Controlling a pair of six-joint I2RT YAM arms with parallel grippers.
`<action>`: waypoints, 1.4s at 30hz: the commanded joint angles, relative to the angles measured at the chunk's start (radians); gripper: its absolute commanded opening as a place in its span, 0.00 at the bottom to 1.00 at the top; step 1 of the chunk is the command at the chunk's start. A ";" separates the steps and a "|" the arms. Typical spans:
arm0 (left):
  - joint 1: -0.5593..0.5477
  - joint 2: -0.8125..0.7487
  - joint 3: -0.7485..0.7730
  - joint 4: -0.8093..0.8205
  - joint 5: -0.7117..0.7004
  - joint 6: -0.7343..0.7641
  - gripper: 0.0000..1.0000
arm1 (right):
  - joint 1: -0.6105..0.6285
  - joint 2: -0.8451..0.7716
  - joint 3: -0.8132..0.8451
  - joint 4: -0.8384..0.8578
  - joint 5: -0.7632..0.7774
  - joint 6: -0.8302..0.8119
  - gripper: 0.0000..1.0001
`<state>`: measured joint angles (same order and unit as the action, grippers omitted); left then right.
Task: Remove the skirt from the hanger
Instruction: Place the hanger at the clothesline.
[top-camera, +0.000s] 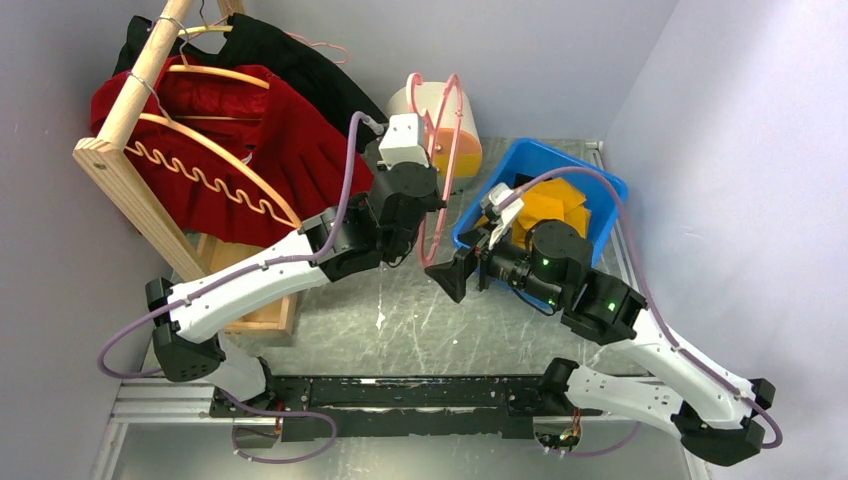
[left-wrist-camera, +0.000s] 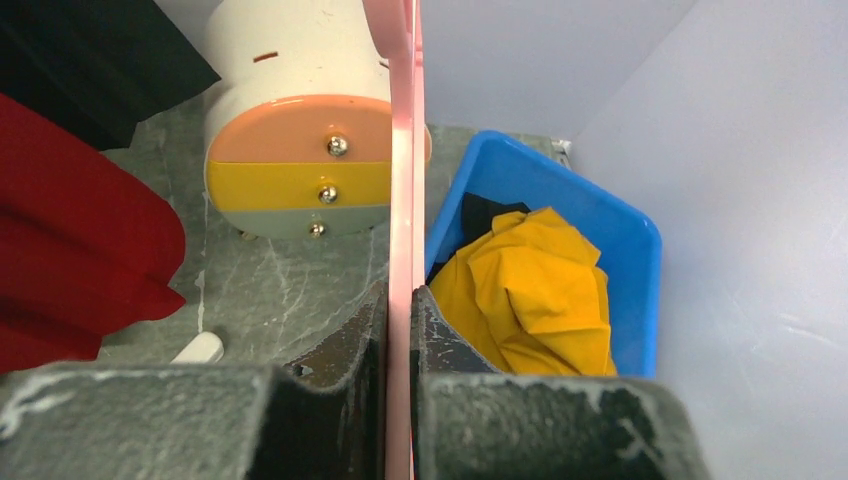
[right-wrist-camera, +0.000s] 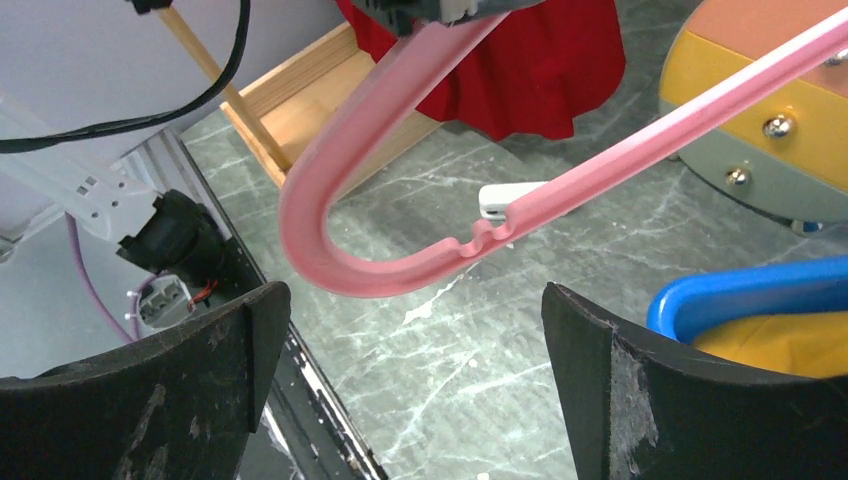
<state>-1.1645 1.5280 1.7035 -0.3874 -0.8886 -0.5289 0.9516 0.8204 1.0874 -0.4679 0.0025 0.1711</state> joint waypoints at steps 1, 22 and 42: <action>0.015 -0.004 0.068 -0.026 -0.074 -0.083 0.07 | 0.037 0.012 -0.025 0.145 0.008 -0.057 1.00; 0.035 0.007 0.075 -0.068 -0.073 -0.190 0.07 | 0.263 0.139 -0.054 0.335 0.481 -0.276 0.73; 0.051 -0.079 -0.058 0.046 0.054 -0.156 0.07 | 0.261 0.137 -0.037 0.379 0.550 -0.252 0.15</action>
<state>-1.1122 1.5059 1.6806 -0.3927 -0.8867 -0.7284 1.2201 0.9779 1.0279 -0.1215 0.4892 -0.0826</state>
